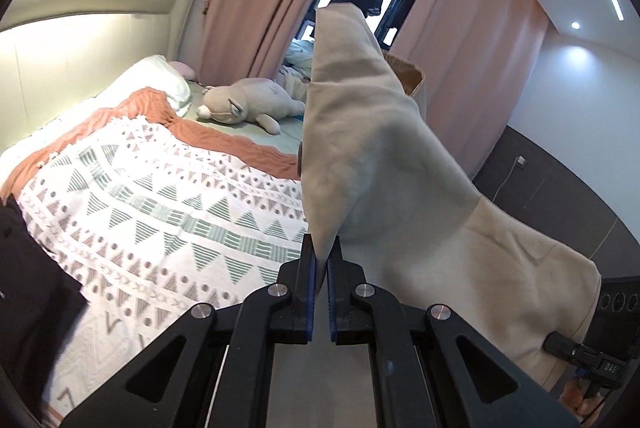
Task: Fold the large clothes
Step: 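Lift the folded garment with both grippers and carry it toward the headboard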
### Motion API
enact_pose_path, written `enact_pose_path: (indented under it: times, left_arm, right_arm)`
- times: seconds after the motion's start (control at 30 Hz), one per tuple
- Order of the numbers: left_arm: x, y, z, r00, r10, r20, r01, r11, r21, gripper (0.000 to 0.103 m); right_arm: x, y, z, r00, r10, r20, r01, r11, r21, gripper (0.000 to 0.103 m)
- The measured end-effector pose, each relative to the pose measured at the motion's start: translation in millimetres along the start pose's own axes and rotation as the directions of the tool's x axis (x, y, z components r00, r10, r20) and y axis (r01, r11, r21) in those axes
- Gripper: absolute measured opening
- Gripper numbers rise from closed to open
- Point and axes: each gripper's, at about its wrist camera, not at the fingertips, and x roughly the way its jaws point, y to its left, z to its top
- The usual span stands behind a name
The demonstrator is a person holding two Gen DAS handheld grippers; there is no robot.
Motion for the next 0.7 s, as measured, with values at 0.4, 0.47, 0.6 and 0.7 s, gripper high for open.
enact_pose_path:
  times: [0.4,0.47,0.6,0.7]
  left_arm:
    - [-75,102,27,0.991,0.064,0.114,-0.058,0.997,-0.059,0.005]
    - [-88,122,32,0.989,0.072,0.131,-0.062,0.995,-0.083,0.005]
    - [-124,158,40,0.979,0.116,0.167,-0.1,0.99,-0.101,0.005]
    - [-158,184,48,0.968,0.161,0.194,-0.141,0.983,-0.113,0.005]
  right_arm:
    - [90,56,35,0.992,0.114,-0.061,-0.119,0.99,-0.077,0.009]
    - [104,67,41,0.989,0.129,-0.076,-0.136,0.986,-0.096,0.009]
    - [130,97,47,0.98,0.17,-0.106,-0.183,0.974,-0.132,0.009]
    - [155,117,50,0.967,0.214,-0.136,-0.233,0.961,-0.148,0.009]
